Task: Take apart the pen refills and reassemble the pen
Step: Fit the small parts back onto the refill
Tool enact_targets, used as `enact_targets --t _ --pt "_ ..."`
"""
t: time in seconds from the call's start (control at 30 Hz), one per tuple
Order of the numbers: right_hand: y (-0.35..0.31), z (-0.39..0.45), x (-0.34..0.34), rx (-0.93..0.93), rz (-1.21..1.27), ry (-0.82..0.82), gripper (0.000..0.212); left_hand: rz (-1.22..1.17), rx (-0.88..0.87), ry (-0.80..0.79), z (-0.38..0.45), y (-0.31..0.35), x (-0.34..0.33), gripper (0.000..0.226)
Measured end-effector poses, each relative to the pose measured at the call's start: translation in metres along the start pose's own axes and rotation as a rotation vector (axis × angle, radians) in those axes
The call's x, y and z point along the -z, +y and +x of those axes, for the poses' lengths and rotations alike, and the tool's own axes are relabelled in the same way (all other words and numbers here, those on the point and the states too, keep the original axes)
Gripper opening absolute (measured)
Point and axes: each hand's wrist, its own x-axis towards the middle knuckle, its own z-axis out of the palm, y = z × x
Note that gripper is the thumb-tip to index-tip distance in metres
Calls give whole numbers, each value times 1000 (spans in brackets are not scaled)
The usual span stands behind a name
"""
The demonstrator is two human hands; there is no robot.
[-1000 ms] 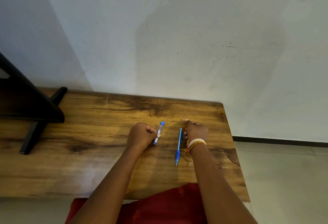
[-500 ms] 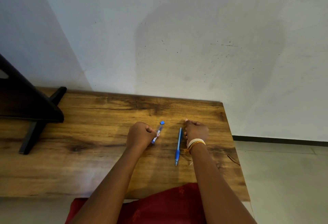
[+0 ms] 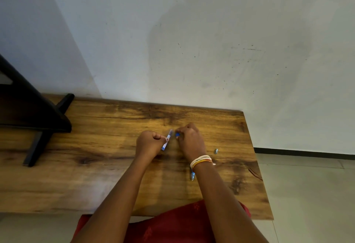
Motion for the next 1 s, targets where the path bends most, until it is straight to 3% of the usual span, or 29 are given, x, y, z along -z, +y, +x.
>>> enact_targets --t 0.27,0.43,0.6,1.0 --pt "-3 2 -2 -76 17 38 20 -27 -21 -13 2 -2 5 3" --pt "-2 9 5 -233 594 54 14 -44 -49 -36 4 -1 6 19" --pt "-2 11 7 -284 914 19 15 -87 -64 -58 4 -1 6 15" --pt "3 12 10 -223 898 -24 18 -53 -135 -83 3 2 2 18"
